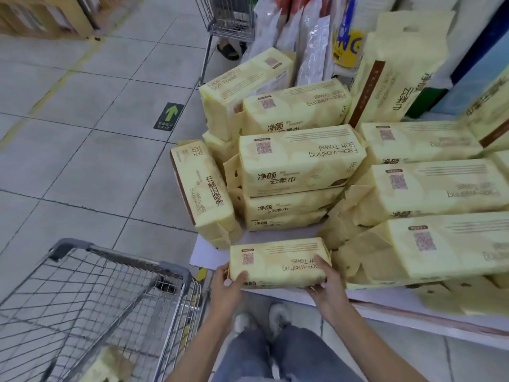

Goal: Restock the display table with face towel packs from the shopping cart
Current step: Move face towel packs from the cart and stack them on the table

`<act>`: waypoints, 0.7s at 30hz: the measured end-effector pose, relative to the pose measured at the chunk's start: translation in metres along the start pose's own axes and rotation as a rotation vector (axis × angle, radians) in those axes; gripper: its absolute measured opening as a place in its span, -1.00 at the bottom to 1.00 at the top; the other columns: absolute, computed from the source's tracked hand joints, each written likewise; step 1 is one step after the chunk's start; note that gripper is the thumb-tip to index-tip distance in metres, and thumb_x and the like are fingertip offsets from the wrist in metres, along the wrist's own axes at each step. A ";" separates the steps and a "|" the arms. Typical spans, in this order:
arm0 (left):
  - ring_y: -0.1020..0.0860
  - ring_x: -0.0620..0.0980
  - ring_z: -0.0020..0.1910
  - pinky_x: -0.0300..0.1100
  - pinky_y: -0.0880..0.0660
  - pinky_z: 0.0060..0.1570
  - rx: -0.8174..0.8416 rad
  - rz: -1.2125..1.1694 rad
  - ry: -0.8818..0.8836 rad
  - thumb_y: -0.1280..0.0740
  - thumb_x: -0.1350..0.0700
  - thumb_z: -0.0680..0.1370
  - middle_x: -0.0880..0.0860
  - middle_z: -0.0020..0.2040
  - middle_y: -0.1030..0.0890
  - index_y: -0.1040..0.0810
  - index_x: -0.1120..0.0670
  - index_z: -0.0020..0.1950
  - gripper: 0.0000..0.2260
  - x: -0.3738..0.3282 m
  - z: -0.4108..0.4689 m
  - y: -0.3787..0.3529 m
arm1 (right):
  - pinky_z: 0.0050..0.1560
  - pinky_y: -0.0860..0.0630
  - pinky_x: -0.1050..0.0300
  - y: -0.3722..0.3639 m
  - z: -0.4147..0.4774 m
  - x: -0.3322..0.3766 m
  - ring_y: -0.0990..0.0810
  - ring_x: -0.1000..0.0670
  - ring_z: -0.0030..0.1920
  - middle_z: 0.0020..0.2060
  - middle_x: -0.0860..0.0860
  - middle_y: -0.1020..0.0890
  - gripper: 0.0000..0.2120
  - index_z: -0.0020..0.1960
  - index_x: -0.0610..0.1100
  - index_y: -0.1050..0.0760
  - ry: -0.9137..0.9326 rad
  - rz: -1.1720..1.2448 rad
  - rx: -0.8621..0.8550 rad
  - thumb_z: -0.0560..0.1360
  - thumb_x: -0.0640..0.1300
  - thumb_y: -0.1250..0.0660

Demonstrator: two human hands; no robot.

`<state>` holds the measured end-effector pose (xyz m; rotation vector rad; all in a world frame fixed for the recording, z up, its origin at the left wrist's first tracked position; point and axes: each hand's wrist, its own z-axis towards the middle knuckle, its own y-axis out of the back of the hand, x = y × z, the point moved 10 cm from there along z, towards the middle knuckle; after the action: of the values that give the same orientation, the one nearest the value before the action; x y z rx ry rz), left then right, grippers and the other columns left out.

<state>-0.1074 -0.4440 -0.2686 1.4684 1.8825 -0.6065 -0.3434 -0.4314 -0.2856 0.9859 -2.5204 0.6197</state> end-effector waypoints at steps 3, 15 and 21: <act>-0.52 0.04 0.12 0.05 -0.52 0.13 0.026 0.023 -0.063 -0.34 0.26 0.53 0.06 0.18 -0.52 -0.41 0.04 0.18 -0.73 -0.004 0.014 -0.020 | 0.09 -0.47 0.10 0.004 0.023 -0.005 -0.49 -0.06 0.25 0.29 -0.06 -0.52 -0.50 0.40 -0.09 -0.35 0.070 0.069 -0.065 0.49 -0.19 -0.35; -0.54 -0.03 0.00 -0.34 -0.54 -0.28 0.027 -0.066 -0.086 -0.33 0.29 0.54 -0.07 0.01 -0.52 -0.40 0.11 0.28 -0.67 -0.018 0.045 -0.048 | -0.04 -0.50 0.17 -0.019 0.049 -0.004 -0.54 0.00 0.11 0.27 -0.08 -0.53 -0.54 0.39 -0.09 -0.34 0.061 0.227 -0.125 0.51 -0.17 -0.33; -0.52 0.04 0.10 0.05 -0.47 0.21 -0.037 0.098 -0.082 -0.37 0.23 0.52 0.09 0.31 -0.47 -0.32 0.10 0.40 -0.52 -0.024 0.035 -0.041 | 0.05 -0.49 0.02 -0.014 0.031 -0.007 -0.54 -0.12 0.05 0.14 -0.12 -0.53 -0.59 0.33 -0.13 -0.37 -0.014 -0.161 -0.144 0.53 -0.04 -0.32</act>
<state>-0.1361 -0.4952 -0.2764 1.4797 1.7395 -0.5741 -0.3341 -0.4530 -0.3110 1.1279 -2.4281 0.3793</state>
